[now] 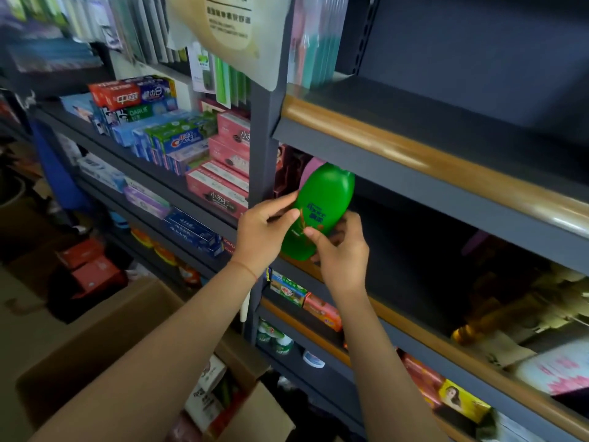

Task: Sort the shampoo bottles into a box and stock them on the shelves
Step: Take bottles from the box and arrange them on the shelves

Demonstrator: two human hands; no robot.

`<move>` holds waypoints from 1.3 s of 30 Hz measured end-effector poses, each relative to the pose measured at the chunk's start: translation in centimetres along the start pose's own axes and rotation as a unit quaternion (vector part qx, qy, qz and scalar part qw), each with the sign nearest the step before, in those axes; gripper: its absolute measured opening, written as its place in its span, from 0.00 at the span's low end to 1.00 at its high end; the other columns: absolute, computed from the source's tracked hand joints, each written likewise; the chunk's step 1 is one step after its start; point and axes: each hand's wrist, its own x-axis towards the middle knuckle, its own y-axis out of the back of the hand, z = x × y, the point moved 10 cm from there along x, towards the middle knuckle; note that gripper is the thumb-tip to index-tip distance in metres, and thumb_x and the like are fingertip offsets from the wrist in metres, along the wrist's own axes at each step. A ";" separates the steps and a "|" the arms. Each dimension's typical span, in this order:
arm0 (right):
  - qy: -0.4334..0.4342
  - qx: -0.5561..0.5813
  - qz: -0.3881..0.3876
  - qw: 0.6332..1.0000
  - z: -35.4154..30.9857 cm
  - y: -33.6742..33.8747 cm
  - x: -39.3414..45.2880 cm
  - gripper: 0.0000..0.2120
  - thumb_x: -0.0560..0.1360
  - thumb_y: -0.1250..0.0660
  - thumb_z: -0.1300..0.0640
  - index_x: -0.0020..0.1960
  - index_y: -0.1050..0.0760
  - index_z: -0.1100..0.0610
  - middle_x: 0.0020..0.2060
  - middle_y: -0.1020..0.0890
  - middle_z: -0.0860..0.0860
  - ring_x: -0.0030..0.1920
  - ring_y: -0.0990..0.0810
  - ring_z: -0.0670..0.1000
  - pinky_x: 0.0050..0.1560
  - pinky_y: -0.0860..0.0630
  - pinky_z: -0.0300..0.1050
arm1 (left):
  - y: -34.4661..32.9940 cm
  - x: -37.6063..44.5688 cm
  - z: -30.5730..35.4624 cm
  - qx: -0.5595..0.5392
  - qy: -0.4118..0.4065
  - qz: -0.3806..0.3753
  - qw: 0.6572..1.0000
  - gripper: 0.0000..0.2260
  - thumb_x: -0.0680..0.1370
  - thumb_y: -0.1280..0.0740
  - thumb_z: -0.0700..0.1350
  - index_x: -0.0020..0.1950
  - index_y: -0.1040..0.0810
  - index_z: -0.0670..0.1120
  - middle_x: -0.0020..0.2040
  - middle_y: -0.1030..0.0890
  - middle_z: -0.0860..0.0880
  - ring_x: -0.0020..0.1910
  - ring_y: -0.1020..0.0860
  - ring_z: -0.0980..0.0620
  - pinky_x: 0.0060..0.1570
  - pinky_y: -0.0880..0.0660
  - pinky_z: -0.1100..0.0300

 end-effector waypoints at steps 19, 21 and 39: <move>0.020 -0.158 -0.067 0.985 3.1 -3.1 2.7 0.23 0.74 0.26 0.56 0.65 0.31 0.58 0.53 0.23 0.54 0.48 0.22 0.50 0.37 0.30 0.33 | -3.1 -0.6 -5.4 0.026 0.124 -0.128 0.984 0.34 0.76 0.30 0.51 0.79 0.41 0.59 0.68 0.29 0.61 0.69 0.27 0.51 0.72 0.32 0.48; 0.006 -0.175 -0.078 0.981 4.1 -3.1 2.7 0.23 0.74 0.25 0.53 0.64 0.30 0.57 0.52 0.22 0.53 0.48 0.23 0.49 0.37 0.31 0.34 | -2.9 -0.3 -5.6 0.019 0.140 -0.129 0.982 0.33 0.79 0.31 0.45 0.80 0.42 0.57 0.66 0.29 0.58 0.69 0.27 0.50 0.73 0.34 0.49; -0.026 -0.172 -0.067 0.982 4.8 -3.1 4.3 0.20 0.74 0.26 0.55 0.61 0.29 0.59 0.51 0.19 0.55 0.49 0.19 0.53 0.45 0.20 0.49 | -4.9 1.5 -6.1 -0.019 0.142 -0.147 0.979 0.38 0.75 0.31 0.34 0.80 0.42 0.54 0.60 0.26 0.64 0.66 0.25 0.53 0.71 0.31 0.51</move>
